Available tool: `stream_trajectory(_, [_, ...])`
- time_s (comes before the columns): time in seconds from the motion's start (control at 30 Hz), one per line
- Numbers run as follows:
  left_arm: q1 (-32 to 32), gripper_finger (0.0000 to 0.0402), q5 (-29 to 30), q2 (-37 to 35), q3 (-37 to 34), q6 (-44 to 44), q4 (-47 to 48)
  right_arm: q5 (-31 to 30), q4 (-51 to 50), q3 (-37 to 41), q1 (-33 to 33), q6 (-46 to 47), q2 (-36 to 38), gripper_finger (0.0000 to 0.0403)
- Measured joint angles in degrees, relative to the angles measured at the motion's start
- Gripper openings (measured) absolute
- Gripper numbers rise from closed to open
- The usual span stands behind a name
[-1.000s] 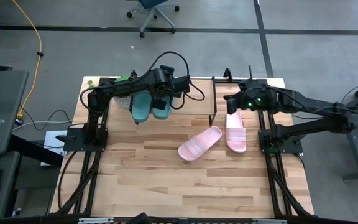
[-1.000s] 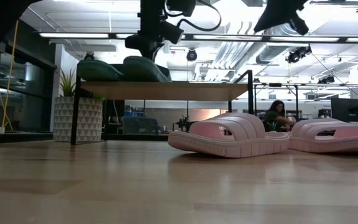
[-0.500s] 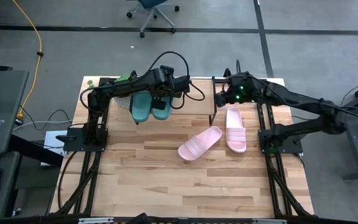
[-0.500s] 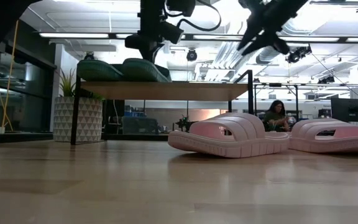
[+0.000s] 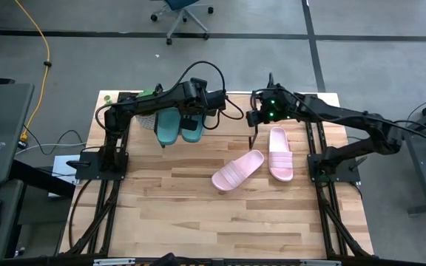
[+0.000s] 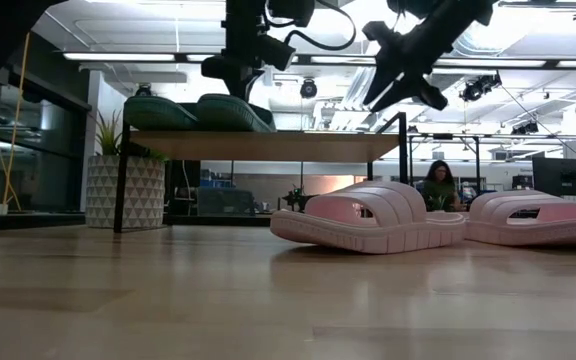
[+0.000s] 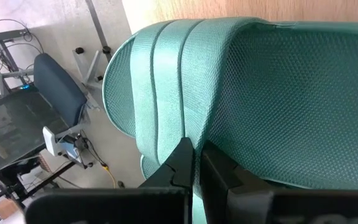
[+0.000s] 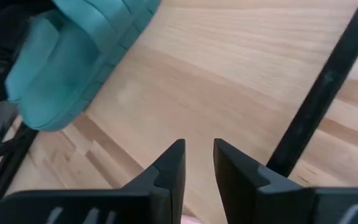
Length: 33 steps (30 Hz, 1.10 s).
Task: Pick and place slides into the shelf
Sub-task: Put the green slide on the shelf
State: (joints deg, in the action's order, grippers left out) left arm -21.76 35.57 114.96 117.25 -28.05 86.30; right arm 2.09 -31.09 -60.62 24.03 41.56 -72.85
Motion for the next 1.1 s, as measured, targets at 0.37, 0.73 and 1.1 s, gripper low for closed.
stream_trajectory(0.37, [0.0,0.0001,0.2,0.0,0.0,0.0,1.0,-1.5,-4.4,0.0,2.0,-0.6,-0.4,0.0055])
stream_trajectory(0.73, [0.0,0.0001,1.0,0.0,0.0,0.5,1.4,-1.1,-5.5,-0.1,2.6,-1.1,-0.3,0.0055])
stream_trajectory(1.1, [0.0,0.0011,1.0,0.0,0.1,1.8,3.5,-0.9,-5.9,-0.1,2.6,-1.1,-0.3,0.0055])
